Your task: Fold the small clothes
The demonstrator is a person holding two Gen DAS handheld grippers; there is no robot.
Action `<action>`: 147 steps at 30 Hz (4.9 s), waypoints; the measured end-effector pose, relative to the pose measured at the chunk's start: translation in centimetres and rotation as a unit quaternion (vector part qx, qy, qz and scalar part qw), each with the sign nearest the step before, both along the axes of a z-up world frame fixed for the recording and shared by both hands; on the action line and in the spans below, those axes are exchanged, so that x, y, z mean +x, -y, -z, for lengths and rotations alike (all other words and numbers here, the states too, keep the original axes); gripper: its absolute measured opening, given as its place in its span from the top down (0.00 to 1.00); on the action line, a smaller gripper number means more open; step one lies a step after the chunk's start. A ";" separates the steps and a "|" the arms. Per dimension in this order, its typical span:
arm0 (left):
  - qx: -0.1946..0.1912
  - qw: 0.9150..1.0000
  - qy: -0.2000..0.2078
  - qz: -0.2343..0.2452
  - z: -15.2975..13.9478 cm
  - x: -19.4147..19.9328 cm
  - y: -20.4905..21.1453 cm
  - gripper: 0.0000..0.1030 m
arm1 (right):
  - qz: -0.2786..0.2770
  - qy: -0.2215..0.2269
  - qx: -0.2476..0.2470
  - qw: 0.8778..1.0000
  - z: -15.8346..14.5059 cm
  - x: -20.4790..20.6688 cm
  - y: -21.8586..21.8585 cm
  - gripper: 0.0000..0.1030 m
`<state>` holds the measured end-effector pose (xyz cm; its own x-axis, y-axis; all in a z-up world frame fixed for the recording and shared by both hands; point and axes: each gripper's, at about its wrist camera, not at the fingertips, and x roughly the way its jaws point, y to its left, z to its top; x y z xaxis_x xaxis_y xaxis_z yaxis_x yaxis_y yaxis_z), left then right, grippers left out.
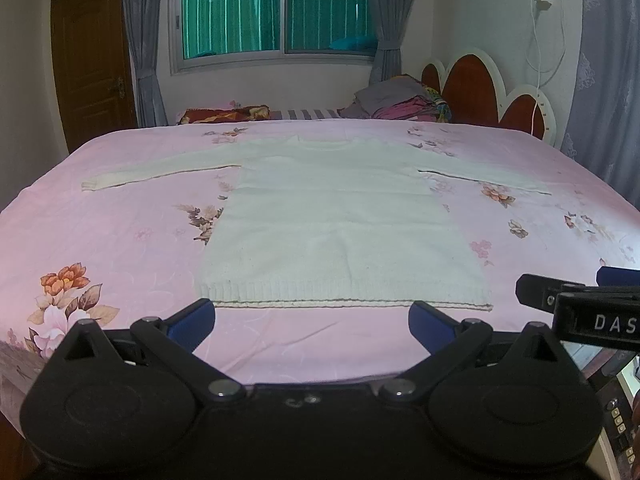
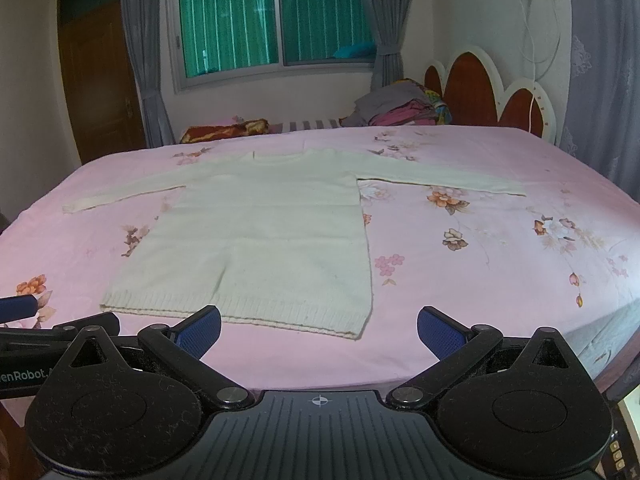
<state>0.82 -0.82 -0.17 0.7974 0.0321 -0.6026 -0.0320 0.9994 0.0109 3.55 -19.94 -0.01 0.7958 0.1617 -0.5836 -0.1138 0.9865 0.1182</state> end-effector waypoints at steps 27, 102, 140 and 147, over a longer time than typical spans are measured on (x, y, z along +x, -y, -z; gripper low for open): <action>0.003 1.000 0.003 0.002 -0.1 2.1 -0.1 0.00 | 0.006 0.002 0.000 1.000 0.0 0.6 0.7 0.00; 0.002 0.994 -0.109 0.005 5.9 44.4 4.5 0.01 | 0.329 -0.075 0.153 0.929 11.8 42.7 36.6 0.98; -0.114 0.989 -0.092 -0.024 7.1 43.2 -19.3 0.12 | -0.134 -0.047 -0.024 0.990 12.3 48.2 -20.0 0.80; -0.179 0.978 -0.105 0.036 8.4 47.8 -14.1 0.33 | -0.097 -0.014 0.011 0.995 10.1 45.8 -13.2 0.65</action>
